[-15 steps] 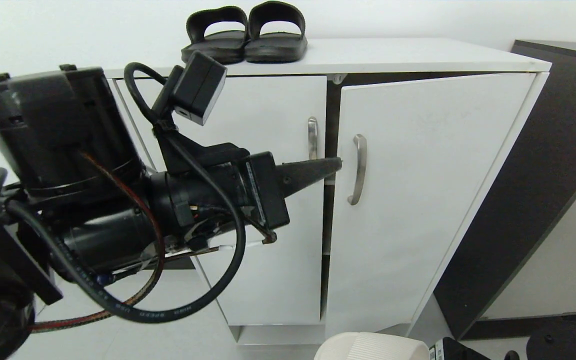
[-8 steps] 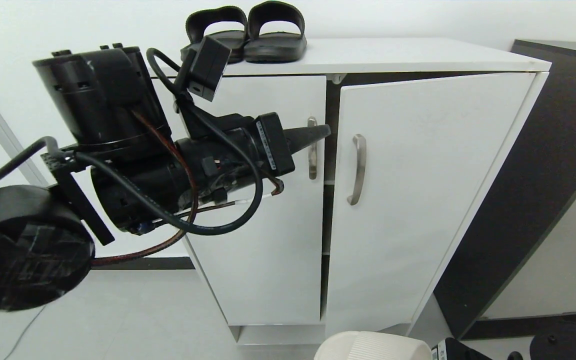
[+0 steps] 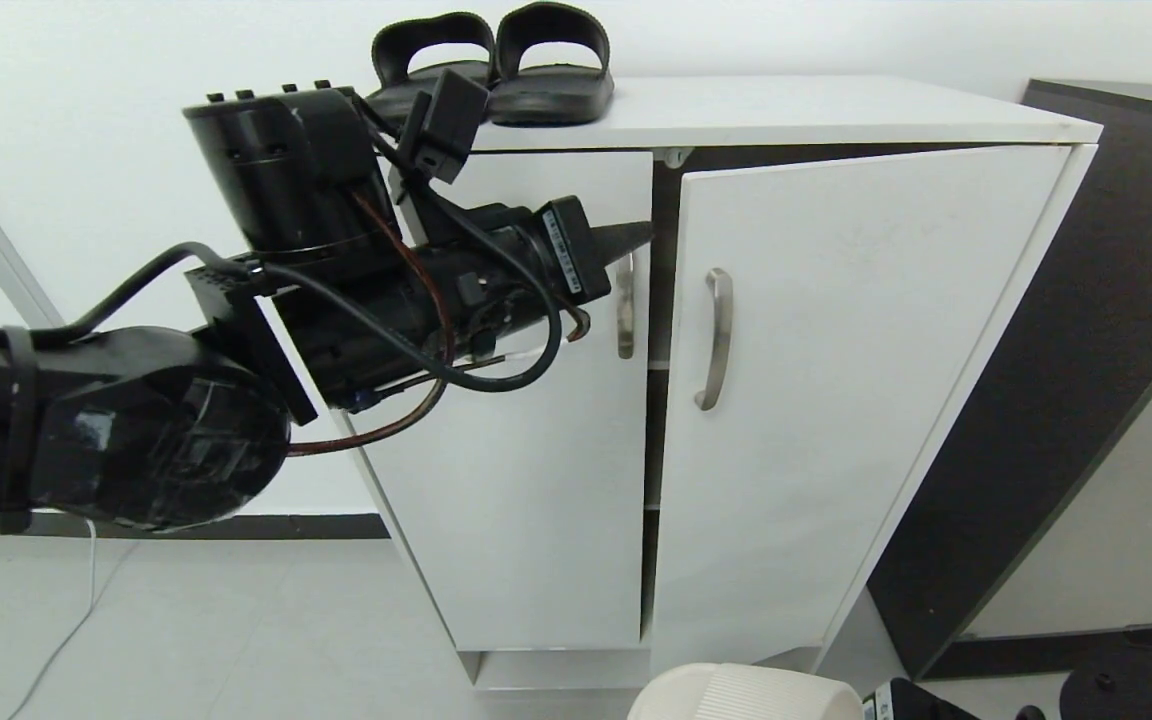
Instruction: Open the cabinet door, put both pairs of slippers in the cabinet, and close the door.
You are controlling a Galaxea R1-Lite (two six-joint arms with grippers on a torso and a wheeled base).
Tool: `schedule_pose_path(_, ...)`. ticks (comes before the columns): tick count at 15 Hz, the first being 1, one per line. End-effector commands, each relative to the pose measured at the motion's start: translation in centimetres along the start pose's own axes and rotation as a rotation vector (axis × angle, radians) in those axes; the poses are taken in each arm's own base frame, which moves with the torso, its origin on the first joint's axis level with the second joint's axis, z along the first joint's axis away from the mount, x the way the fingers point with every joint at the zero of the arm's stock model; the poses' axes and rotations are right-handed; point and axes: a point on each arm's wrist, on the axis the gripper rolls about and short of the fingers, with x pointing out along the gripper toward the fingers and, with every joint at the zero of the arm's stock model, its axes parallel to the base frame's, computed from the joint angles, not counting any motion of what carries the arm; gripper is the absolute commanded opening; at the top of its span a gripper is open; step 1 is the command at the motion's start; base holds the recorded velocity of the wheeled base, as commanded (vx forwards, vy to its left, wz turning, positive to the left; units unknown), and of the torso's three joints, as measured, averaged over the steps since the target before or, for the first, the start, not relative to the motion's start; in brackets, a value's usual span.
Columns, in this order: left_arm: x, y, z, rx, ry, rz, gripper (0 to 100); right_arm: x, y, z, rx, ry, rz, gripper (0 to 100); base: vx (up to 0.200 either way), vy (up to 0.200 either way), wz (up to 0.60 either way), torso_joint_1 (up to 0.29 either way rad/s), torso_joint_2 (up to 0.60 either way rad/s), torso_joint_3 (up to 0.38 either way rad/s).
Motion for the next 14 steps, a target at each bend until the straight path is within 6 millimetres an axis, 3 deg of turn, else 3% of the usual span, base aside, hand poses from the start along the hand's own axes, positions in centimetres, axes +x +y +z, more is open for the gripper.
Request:
schedule_pose_path(1,1.9,1.2,-0.8,-0.004,0.004,0.031,0,0.0,0.2,-0.1,-0.004,0.006,0.009,0,0.000,0.000,0.00,0.000,0.00,0.000)
schedule_pose_path(8,3.5,1.4,0.4,-0.018,-0.011,0.031,0,0.1,0.5,-0.3,-0.009,0.012,0.023,0,0.000,0.000,0.00,0.000,0.00,0.000)
schedule_pose_path(12,4.3,1.1,-0.4,-0.022,0.005,0.005,0,0.1,0.5,-0.3,-0.010,0.015,0.025,0,0.000,0.000,0.00,0.000,0.00,0.000)
schedule_pose_path(14,4.4,0.7,-0.5,-0.024,0.009,-0.003,0,0.1,0.8,-0.4,-0.012,0.020,0.047,0,-0.200,0.000,0.00,0.007,0.01,0.002)
